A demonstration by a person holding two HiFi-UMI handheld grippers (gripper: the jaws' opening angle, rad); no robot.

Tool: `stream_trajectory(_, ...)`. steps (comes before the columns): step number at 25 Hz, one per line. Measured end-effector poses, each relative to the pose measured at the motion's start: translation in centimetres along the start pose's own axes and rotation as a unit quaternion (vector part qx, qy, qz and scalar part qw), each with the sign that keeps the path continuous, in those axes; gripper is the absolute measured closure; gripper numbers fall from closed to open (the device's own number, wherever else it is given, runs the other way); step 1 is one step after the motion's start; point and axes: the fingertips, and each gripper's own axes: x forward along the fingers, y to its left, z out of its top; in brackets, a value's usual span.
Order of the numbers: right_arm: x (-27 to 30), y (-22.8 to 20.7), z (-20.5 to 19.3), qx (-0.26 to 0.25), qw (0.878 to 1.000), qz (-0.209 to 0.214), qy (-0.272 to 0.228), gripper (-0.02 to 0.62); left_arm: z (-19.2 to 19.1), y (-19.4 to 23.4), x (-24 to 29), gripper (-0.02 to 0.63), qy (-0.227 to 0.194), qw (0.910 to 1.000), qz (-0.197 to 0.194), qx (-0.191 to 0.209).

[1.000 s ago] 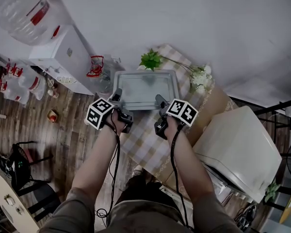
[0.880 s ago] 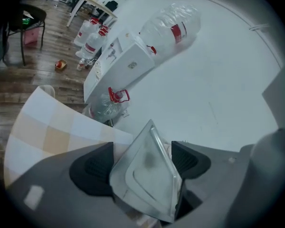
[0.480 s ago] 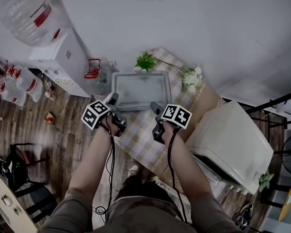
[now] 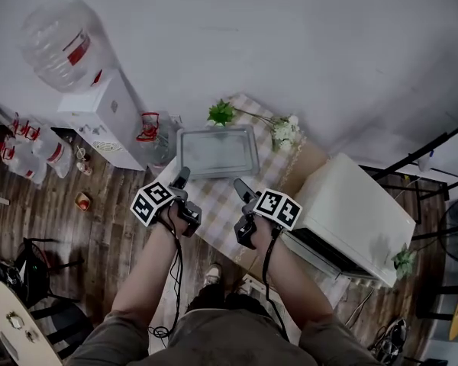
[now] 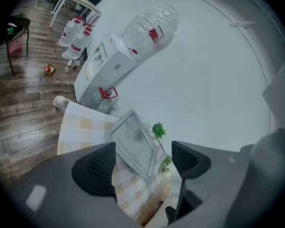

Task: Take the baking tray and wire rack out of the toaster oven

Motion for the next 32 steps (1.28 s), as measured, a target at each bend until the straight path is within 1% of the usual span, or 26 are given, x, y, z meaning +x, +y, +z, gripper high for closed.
stream_trajectory(2,-2.0,0.7,-0.7,0.014,1.0,0.016,-0.002,0.17,-0.9,-1.0,-1.6,0.239,0.004,0.9999,-0.009,0.002)
stream_trajectory(4,-3.7,1.2,-1.5,0.016,0.999,0.029,-0.003,0.178,-2.0,-1.8,-3.1,0.239,0.011,0.9998,-0.018,0.001)
stream_trajectory(9,-7.8,1.3,-3.5,0.027,0.999,0.046,-0.007,0.199,-5.0,-3.0,-6.5,0.239,0.03,0.9989,-0.035,0.0)
stream_trajectory(14,-12.5,0.1,-4.7,0.053,0.997,0.055,-0.013,0.224,-8.7,-4.6,-8.8,0.249,0.056,0.9968,-0.055,0.009)
stream_trajectory(18,-16.4,-1.7,-5.1,0.07,0.996,0.053,-0.032,0.25,-12.2,-6.0,-10.5,0.261,0.092,0.9931,-0.071,0.02)
stream_trajectory(23,-20.7,-3.0,-5.4,0.094,0.991,0.061,-0.075,0.285,-17.5,-7.4,-11.7,0.264,0.156,0.9837,-0.087,0.024)
stream_trajectory(27,-23.4,-5.4,-5.6,0.115,0.987,0.045,-0.101,0.301,-22.6,-8.8,-11.3,0.265,0.214,0.9706,-0.099,0.047)
stream_trajectory(30,-25.5,-7.6,-6.1,0.137,0.983,0.029,-0.123,0.311,-25.5,-9.4,-11.1,0.265,0.235,0.9648,-0.103,0.058)
stream_trajectory(32,-27.0,-9.3,-5.8,0.145,0.978,0.014,-0.147,0.311,-27.3,-9.9,-10.6,0.265,0.244,0.9616,-0.109,0.064)
